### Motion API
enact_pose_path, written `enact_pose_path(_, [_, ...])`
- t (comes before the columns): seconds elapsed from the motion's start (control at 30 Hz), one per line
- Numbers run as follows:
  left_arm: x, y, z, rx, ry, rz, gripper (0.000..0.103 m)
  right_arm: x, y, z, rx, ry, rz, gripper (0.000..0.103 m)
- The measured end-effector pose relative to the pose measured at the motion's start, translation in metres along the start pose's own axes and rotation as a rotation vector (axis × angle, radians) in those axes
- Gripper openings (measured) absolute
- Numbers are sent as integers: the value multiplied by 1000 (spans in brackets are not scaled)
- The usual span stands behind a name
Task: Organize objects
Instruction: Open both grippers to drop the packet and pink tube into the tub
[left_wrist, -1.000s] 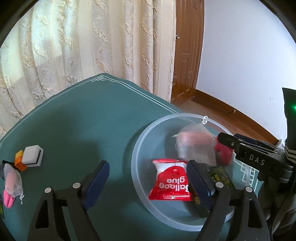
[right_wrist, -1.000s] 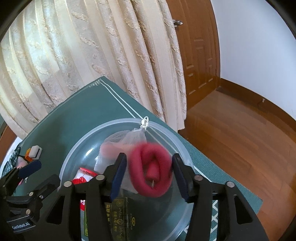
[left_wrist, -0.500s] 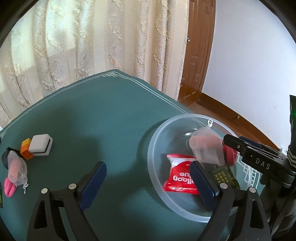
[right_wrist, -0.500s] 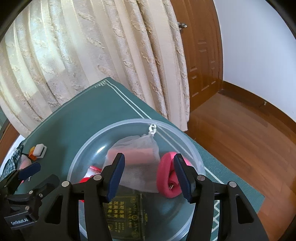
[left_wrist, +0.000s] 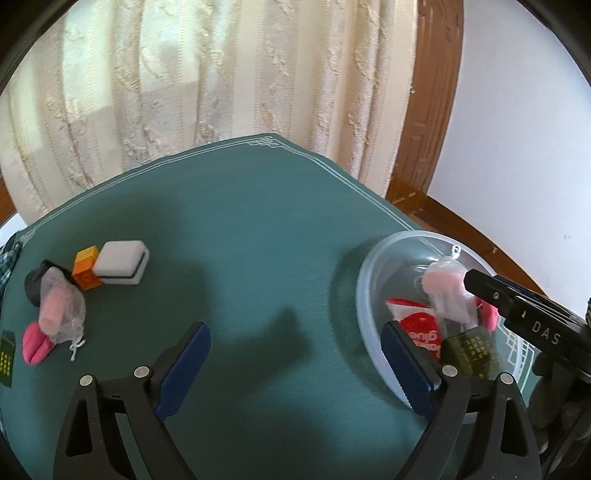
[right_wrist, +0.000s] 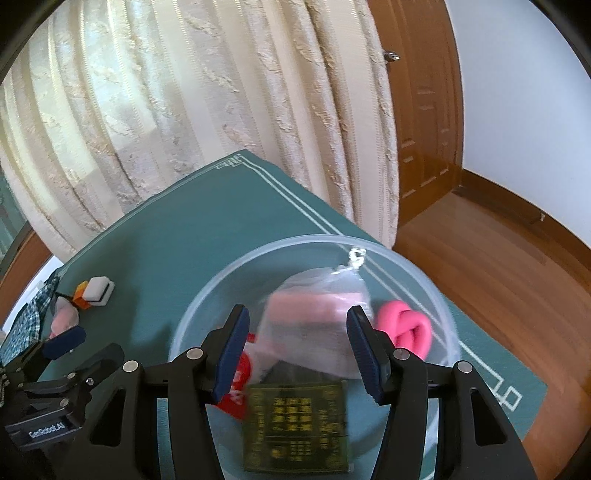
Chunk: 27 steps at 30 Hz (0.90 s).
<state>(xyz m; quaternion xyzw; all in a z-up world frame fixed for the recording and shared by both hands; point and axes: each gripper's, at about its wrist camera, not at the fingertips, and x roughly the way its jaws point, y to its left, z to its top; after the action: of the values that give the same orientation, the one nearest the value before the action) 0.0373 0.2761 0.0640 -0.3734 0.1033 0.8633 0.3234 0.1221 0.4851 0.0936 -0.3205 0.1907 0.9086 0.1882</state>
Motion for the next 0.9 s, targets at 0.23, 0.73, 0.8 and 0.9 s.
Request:
enact_pose_path(0.23, [-5, 27, -7, -47, 4, 32, 96, 2, 28, -5, -43, 7, 40, 57])
enact_pose_path(0.73, [-14, 94, -29, -172, 18, 107, 96, 19, 105, -24, -148, 64, 152, 57])
enact_pose_path(0.8, [-15, 101, -32, -186, 20, 116, 96, 23, 116, -28, -161, 79, 166, 57])
enact_pose_path(0.9, [-18, 116, -36, -210, 23, 135, 96, 30, 132, -35, -184, 102, 188, 57])
